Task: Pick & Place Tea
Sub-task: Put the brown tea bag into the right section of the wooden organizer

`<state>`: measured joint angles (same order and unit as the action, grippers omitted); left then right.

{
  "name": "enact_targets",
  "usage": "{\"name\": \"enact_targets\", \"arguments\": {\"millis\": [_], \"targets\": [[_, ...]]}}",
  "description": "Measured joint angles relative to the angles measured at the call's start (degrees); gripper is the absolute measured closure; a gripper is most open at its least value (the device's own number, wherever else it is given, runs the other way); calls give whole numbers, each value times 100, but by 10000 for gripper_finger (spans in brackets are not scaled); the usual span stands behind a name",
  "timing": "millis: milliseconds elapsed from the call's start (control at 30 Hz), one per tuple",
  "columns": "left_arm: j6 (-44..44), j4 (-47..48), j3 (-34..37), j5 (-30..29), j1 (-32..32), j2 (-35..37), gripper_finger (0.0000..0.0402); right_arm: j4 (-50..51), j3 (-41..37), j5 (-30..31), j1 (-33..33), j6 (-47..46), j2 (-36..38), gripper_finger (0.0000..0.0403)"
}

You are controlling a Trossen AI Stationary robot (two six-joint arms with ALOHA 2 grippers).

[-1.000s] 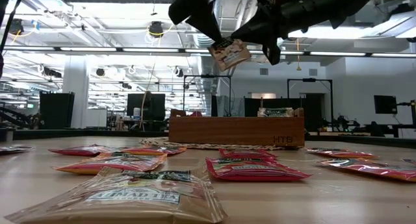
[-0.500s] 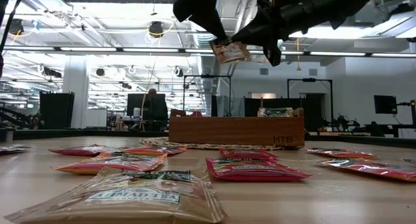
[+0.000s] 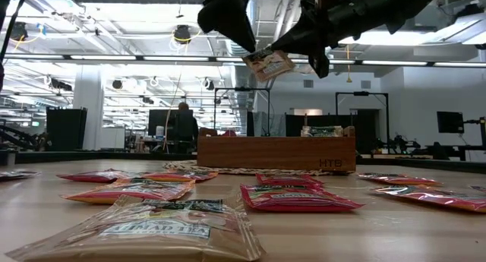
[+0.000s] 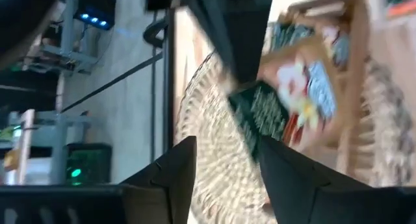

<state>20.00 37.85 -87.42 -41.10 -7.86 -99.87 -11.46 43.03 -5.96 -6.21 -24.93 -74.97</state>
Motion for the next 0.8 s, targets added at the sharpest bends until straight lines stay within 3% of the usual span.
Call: {"name": "enact_targets", "arguments": {"millis": [133,267,400,567,800], "targets": [[-465,689,-2,-180,-7,168,241,434,0,41,-117,97,248,403],[-1377,1494,-7,70,-7,360,241,963,-2,480,-164,292,699,403],[-2199,2067,-7,1024,64,577,241,1292,-63,1089,-102,400,1269,403],[-2567,2343,-7,2198,221,589,241,1188,-659,1940,318,73,1987,403],[-2560,2138,364,2615,425,640,241,-1044,-1925,3555,1304,-207,2312,403]]}}
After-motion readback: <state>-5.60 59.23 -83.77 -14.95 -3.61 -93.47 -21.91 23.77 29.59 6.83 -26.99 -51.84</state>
